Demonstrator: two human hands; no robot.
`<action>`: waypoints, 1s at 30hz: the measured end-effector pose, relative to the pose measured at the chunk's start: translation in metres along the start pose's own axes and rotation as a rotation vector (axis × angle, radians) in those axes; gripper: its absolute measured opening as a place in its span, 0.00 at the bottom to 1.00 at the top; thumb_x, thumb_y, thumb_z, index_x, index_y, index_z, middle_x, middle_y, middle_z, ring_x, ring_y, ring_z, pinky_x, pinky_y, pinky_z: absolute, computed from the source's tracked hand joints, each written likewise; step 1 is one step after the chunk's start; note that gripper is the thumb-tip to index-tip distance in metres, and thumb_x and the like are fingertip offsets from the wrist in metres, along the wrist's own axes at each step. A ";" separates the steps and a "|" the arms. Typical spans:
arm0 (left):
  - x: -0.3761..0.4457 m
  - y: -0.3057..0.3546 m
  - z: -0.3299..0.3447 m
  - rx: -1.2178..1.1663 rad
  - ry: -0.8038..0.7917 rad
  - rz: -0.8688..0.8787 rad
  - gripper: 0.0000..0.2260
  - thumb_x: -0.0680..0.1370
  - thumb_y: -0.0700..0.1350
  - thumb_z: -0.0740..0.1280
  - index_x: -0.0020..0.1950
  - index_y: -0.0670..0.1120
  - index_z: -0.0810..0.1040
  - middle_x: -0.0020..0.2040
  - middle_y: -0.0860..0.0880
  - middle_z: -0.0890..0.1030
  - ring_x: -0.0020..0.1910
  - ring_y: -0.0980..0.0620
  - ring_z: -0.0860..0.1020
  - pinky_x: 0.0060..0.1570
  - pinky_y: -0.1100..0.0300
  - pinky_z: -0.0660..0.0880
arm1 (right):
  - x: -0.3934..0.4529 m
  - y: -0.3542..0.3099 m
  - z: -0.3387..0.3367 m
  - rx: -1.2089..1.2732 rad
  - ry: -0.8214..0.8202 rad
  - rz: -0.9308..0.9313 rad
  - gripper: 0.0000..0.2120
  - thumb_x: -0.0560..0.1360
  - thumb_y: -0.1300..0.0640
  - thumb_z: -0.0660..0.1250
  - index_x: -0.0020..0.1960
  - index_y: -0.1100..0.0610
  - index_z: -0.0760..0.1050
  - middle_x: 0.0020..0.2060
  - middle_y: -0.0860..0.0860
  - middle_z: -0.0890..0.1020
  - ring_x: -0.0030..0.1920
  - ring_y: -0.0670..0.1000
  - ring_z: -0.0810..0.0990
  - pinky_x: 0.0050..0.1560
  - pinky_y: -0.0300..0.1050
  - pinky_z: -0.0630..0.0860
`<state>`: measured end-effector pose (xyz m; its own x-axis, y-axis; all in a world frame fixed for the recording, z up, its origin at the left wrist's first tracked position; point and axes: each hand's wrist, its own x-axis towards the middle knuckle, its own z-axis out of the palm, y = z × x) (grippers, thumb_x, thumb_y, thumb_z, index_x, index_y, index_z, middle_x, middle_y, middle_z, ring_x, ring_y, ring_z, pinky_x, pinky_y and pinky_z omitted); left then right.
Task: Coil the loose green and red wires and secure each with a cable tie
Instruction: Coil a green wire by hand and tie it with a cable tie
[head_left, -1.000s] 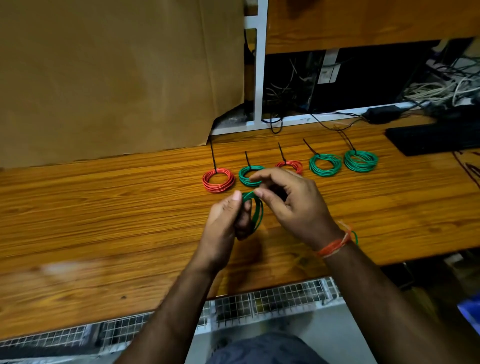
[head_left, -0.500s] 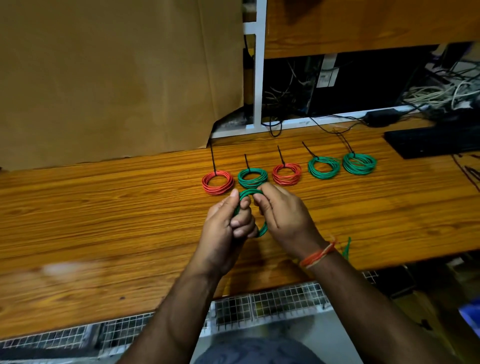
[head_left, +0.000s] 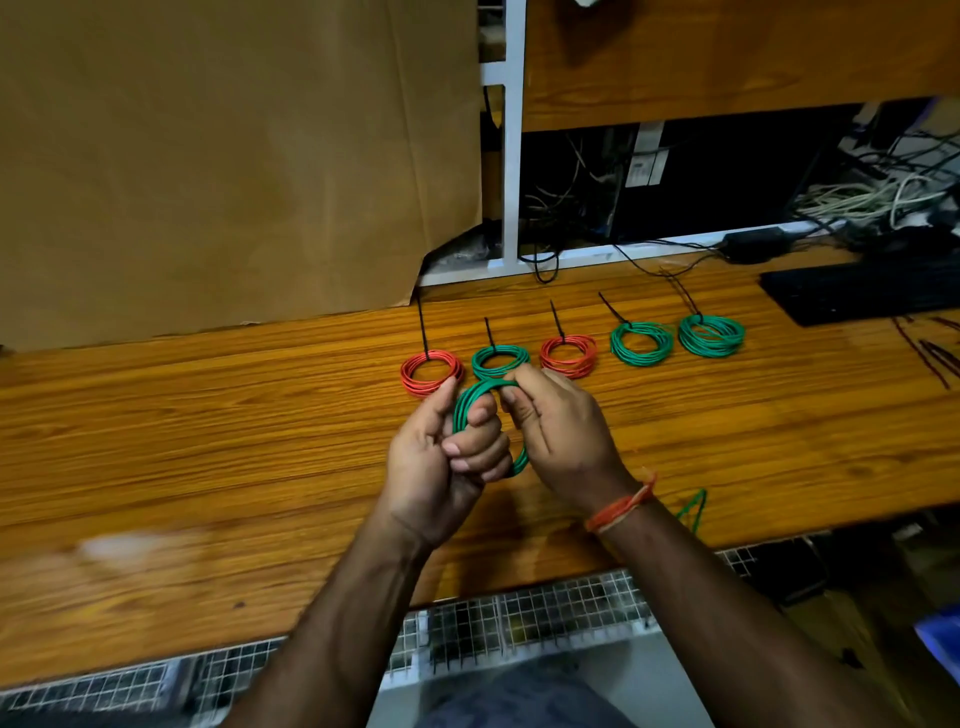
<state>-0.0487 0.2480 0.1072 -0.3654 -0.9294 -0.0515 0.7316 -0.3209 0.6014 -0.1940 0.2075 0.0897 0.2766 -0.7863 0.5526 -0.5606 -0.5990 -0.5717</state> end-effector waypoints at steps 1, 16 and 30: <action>0.000 0.000 0.000 -0.026 -0.002 -0.002 0.20 0.83 0.54 0.53 0.39 0.46 0.75 0.25 0.57 0.57 0.24 0.56 0.54 0.29 0.61 0.57 | 0.000 -0.001 -0.001 0.034 -0.001 0.018 0.17 0.85 0.50 0.54 0.46 0.60 0.74 0.38 0.51 0.75 0.39 0.52 0.73 0.38 0.51 0.68; 0.000 -0.005 -0.004 0.094 0.079 0.130 0.16 0.84 0.49 0.57 0.43 0.42 0.75 0.24 0.56 0.64 0.22 0.60 0.61 0.26 0.65 0.60 | -0.008 -0.006 -0.006 0.256 -0.043 0.108 0.13 0.85 0.52 0.58 0.46 0.57 0.74 0.33 0.48 0.77 0.33 0.47 0.76 0.34 0.44 0.70; 0.001 0.025 -0.038 -0.367 0.343 0.375 0.16 0.87 0.51 0.53 0.41 0.48 0.70 0.27 0.56 0.66 0.24 0.59 0.64 0.28 0.65 0.67 | -0.037 0.036 -0.045 0.165 -0.272 0.171 0.04 0.76 0.57 0.74 0.49 0.48 0.82 0.41 0.43 0.84 0.44 0.43 0.83 0.40 0.42 0.75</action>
<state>-0.0088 0.2325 0.0915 0.1151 -0.9770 -0.1796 0.9465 0.0530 0.3183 -0.2595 0.2214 0.0758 0.3999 -0.8754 0.2716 -0.4893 -0.4545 -0.7443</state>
